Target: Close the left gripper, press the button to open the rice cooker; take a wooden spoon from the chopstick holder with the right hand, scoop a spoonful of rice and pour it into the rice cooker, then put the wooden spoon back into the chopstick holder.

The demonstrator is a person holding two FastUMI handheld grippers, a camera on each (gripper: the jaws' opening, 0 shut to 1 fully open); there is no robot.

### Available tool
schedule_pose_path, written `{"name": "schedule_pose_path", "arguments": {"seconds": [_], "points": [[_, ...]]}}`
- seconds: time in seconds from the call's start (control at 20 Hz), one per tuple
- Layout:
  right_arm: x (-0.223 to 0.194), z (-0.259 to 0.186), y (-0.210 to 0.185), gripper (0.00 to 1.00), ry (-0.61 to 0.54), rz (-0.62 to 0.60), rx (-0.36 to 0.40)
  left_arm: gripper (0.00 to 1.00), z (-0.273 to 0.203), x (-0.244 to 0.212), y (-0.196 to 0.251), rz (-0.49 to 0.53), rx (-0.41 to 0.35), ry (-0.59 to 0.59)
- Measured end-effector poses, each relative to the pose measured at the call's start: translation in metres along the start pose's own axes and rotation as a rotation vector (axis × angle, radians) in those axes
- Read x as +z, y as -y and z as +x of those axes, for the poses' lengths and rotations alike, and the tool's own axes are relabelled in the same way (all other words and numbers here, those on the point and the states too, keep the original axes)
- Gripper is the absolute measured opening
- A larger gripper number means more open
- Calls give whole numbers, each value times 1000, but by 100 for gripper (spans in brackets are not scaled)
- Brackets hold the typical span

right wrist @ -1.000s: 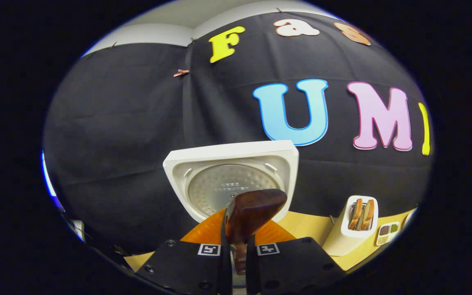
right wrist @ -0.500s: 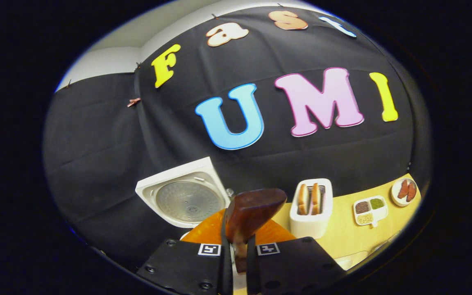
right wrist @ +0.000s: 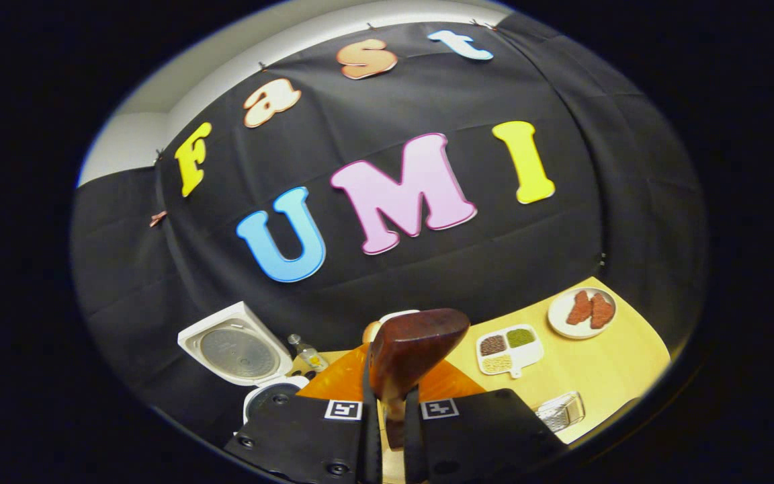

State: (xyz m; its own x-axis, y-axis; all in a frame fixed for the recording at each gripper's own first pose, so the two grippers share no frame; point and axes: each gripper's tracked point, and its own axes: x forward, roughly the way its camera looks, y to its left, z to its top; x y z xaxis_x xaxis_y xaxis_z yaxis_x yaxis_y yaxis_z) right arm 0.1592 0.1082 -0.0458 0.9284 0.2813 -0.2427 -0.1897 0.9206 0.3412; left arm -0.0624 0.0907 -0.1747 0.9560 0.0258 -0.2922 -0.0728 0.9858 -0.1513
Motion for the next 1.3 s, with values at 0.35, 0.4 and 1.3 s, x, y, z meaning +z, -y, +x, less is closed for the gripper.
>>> {"name": "schedule_pose_path", "arguments": {"seconds": [0.35, 0.4, 1.3], "points": [[-4, -7, 123, 17, -40, 20, -127, 96, 36, 19, 71, 51, 5, 13], [-9, -6, 136, 17, -54, 19, -137, 96, 40, 22, 80, 45, 4, 13], [-136, 25, 241, 18, -299, 113, -182, 96, 50, 53, 174, 26, 150, 53]]}}
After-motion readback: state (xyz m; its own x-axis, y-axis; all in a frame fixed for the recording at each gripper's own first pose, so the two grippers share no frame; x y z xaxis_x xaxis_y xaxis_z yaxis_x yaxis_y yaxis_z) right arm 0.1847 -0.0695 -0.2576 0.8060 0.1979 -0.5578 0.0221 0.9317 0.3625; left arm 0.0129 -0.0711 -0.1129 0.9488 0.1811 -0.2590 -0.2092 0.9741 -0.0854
